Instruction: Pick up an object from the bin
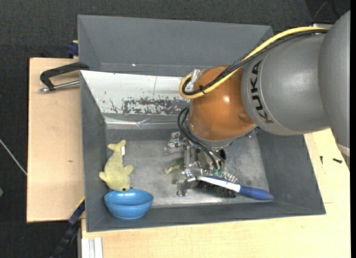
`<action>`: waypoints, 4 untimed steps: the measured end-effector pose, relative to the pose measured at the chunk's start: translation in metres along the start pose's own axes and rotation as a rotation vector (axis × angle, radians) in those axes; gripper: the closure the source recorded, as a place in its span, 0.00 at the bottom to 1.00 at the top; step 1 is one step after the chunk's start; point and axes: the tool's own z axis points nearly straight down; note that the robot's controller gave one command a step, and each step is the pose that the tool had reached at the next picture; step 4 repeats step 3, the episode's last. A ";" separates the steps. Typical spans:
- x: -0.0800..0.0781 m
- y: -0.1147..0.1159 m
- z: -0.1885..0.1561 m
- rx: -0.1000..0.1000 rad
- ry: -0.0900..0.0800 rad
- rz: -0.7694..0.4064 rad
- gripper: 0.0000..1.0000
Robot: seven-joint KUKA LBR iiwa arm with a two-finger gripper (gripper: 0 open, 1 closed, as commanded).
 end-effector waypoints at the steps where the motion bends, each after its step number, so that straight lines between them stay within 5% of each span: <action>1: -0.014 -0.062 0.046 -0.005 -0.017 -0.132 0.00; 2: -0.016 -0.061 0.043 -0.002 -0.028 -0.132 1.00; 3: -0.022 -0.056 -0.120 0.001 -0.025 -0.123 1.00; 4: -0.022 -0.056 -0.120 0.001 -0.025 -0.123 1.00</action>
Offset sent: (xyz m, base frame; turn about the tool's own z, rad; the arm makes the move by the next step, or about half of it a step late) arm 0.0230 -0.0605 -0.0489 -0.1320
